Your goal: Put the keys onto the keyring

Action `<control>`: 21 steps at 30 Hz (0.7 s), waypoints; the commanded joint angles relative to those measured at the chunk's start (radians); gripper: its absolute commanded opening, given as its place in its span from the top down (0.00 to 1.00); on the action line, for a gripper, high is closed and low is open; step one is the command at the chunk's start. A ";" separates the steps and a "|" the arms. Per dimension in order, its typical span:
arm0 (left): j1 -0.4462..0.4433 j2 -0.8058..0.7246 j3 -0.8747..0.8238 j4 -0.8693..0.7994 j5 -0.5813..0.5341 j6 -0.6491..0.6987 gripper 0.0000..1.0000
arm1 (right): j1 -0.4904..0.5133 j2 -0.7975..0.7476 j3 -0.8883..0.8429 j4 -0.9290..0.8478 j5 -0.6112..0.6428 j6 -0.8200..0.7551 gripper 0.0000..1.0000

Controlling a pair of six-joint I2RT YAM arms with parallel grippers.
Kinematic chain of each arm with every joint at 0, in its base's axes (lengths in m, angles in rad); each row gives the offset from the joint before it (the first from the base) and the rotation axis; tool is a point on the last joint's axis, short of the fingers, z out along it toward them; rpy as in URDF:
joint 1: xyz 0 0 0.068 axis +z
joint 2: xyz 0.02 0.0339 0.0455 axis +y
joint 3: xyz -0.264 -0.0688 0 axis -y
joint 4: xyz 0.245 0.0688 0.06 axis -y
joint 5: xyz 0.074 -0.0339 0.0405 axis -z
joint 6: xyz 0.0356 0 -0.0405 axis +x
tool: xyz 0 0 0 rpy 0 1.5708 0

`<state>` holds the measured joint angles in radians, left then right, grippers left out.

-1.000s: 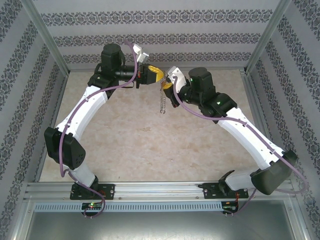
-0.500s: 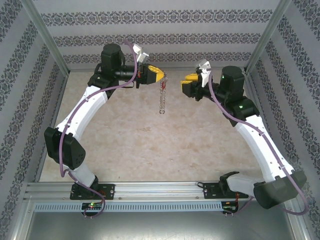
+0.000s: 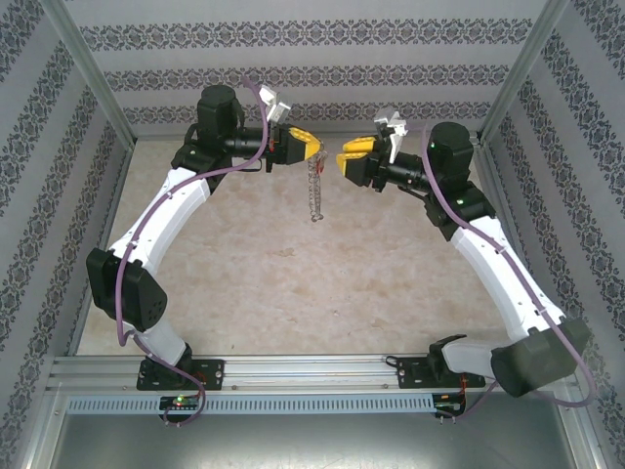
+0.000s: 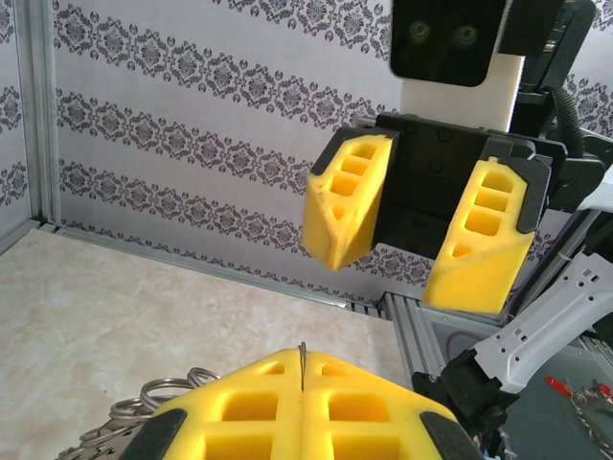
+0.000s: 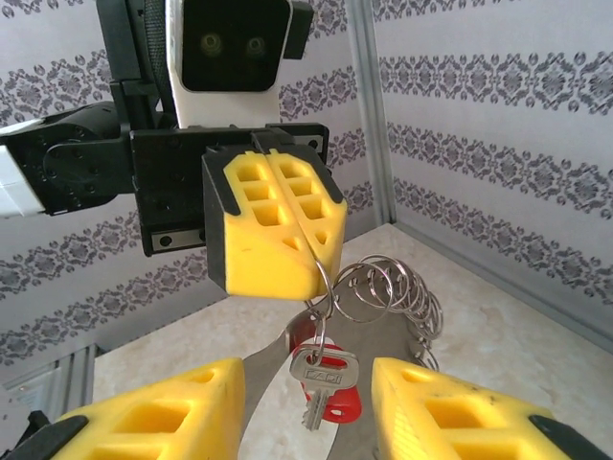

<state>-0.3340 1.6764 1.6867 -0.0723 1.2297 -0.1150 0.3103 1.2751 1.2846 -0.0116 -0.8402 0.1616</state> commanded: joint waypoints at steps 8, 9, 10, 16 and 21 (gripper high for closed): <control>-0.007 -0.037 -0.007 0.075 0.025 -0.022 1.00 | 0.025 0.059 0.029 0.079 -0.066 0.048 0.60; -0.007 -0.036 -0.008 0.075 0.025 -0.023 1.00 | 0.027 0.062 0.031 0.083 -0.069 0.052 0.60; -0.008 -0.038 -0.009 0.077 0.026 -0.023 1.00 | 0.027 0.065 0.033 0.084 -0.072 0.054 0.60; -0.008 -0.038 -0.015 0.088 0.027 -0.028 1.00 | 0.036 0.082 0.047 0.085 -0.072 0.058 0.61; -0.007 -0.041 -0.022 0.107 0.027 -0.041 1.00 | 0.043 0.107 0.064 0.090 -0.072 0.067 0.65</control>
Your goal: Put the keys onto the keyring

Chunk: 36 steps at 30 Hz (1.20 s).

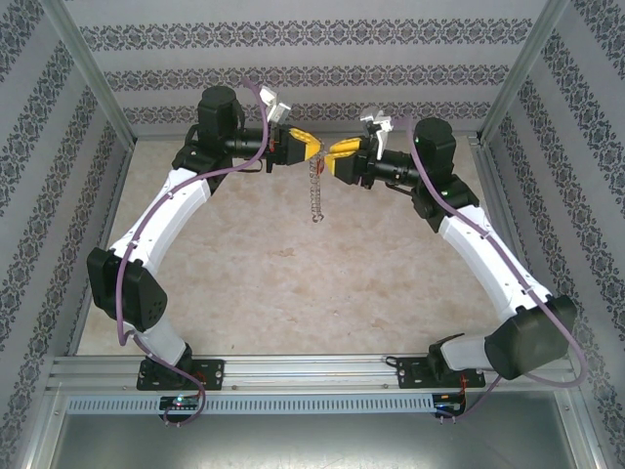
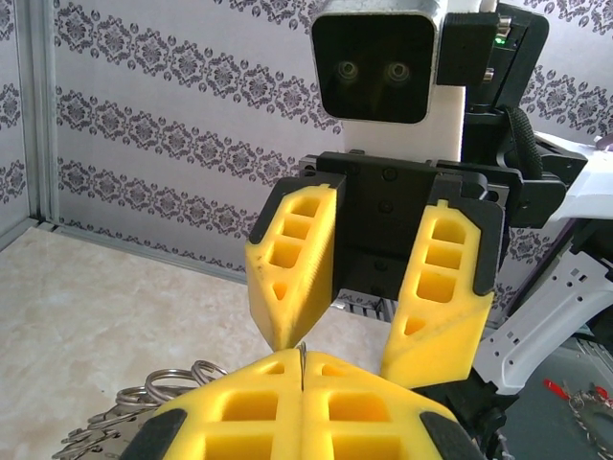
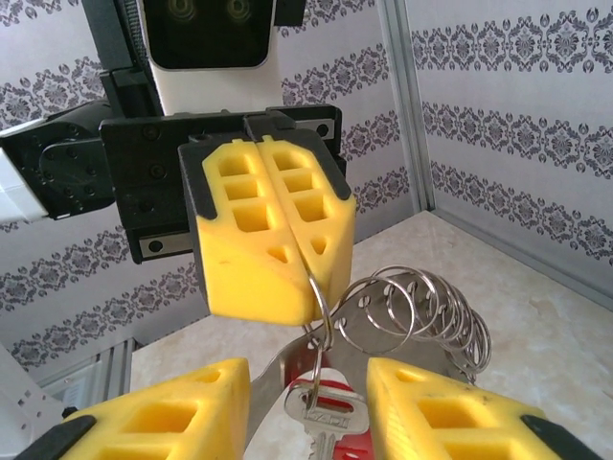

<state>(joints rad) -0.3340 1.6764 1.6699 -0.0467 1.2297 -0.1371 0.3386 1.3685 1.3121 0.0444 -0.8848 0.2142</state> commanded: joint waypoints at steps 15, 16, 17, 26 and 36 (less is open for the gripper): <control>-0.007 -0.043 -0.012 0.097 0.022 -0.025 1.00 | 0.025 0.042 0.043 0.006 -0.041 0.005 0.93; -0.007 -0.044 -0.012 0.096 0.020 -0.025 1.00 | 0.025 0.040 0.040 -0.001 -0.037 -0.001 0.97; -0.008 -0.046 -0.013 0.098 0.018 -0.025 1.00 | 0.024 0.037 0.037 -0.002 -0.035 -0.004 1.00; -0.007 -0.050 -0.022 0.120 -0.002 -0.042 1.00 | 0.041 0.003 0.056 -0.138 0.079 -0.110 1.00; -0.008 -0.049 -0.031 0.156 -0.018 -0.070 1.00 | 0.182 0.002 0.115 -0.377 0.462 -0.377 1.00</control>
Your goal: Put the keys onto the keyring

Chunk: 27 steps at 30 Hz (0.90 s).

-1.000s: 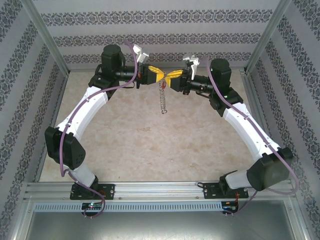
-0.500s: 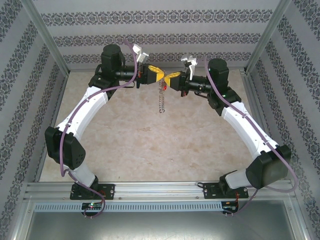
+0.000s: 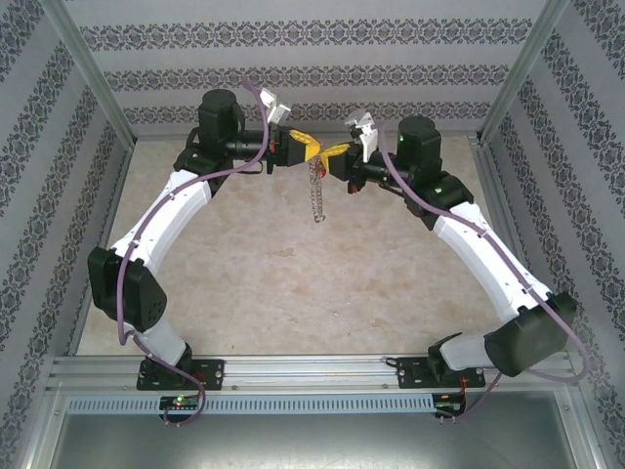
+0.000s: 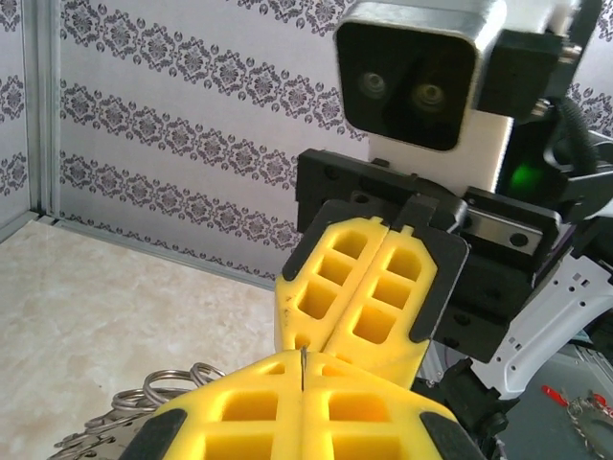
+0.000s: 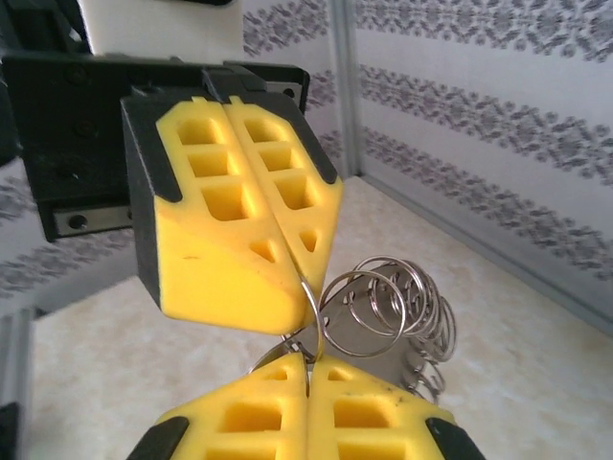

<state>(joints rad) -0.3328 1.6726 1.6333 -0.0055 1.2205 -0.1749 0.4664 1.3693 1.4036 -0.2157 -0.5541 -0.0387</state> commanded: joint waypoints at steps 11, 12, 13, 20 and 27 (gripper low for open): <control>-0.008 -0.045 -0.009 0.132 -0.018 -0.044 1.00 | 0.140 0.040 0.063 -0.158 0.108 -0.216 1.00; -0.008 -0.044 -0.008 0.136 -0.018 -0.047 1.00 | 0.137 0.043 0.068 -0.165 0.072 -0.215 1.00; -0.009 -0.043 -0.008 0.143 -0.017 -0.052 1.00 | 0.129 0.046 0.074 -0.176 0.026 -0.210 1.00; -0.008 -0.039 -0.009 0.144 -0.018 -0.055 1.00 | -0.042 -0.027 0.006 -0.022 -0.240 -0.012 0.80; -0.008 -0.036 -0.022 0.164 -0.013 -0.067 1.00 | -0.190 -0.099 -0.022 0.088 -0.324 0.125 0.65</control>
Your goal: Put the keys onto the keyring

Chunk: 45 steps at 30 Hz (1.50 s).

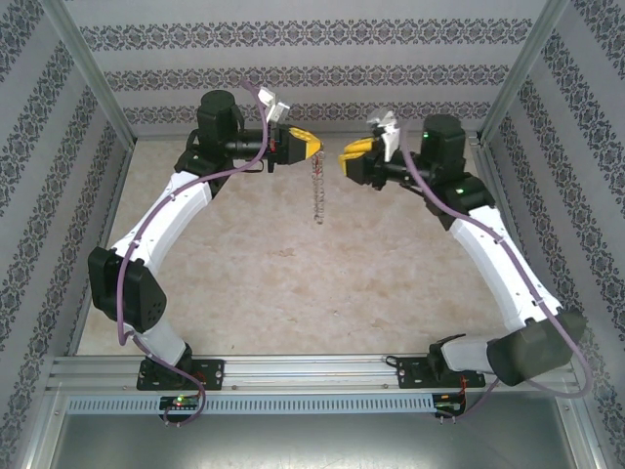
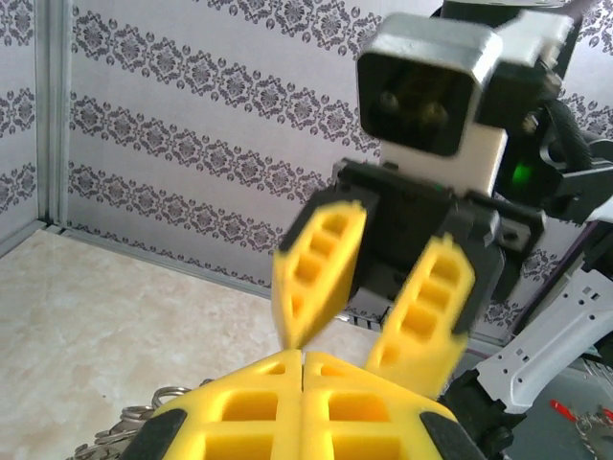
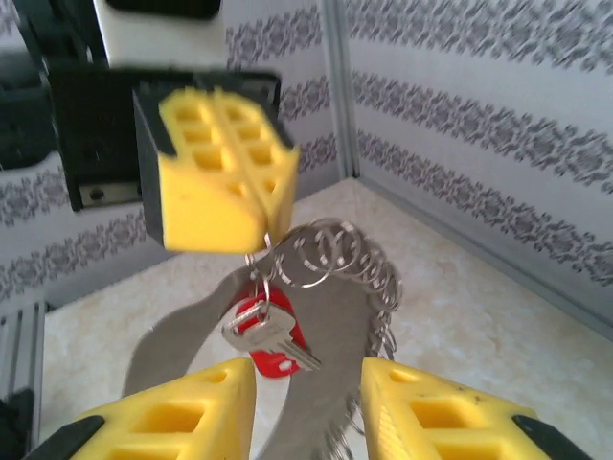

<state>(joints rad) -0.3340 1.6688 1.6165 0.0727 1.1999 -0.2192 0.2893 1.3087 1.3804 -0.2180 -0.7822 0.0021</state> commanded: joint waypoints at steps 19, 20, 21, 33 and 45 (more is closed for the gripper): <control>-0.007 -0.028 -0.018 0.104 0.030 -0.037 1.00 | -0.027 0.146 0.061 0.321 -0.275 0.309 0.69; -0.009 -0.027 -0.017 0.104 0.030 -0.037 1.00 | -0.024 0.147 0.057 0.326 -0.276 0.309 0.69; -0.009 -0.026 -0.015 0.104 0.030 -0.037 1.00 | -0.022 0.149 0.055 0.328 -0.281 0.310 0.69; -0.014 -0.023 -0.007 0.108 0.030 -0.039 1.00 | 0.003 0.186 0.058 0.342 -0.296 0.317 0.70; -0.017 -0.024 -0.004 0.108 0.030 -0.039 1.00 | 0.019 0.201 0.054 0.349 -0.298 0.320 0.71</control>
<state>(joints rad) -0.3351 1.6688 1.5990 0.1143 1.2034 -0.2447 0.2993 1.5105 1.4128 0.0921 -1.0550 0.3164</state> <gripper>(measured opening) 0.047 0.289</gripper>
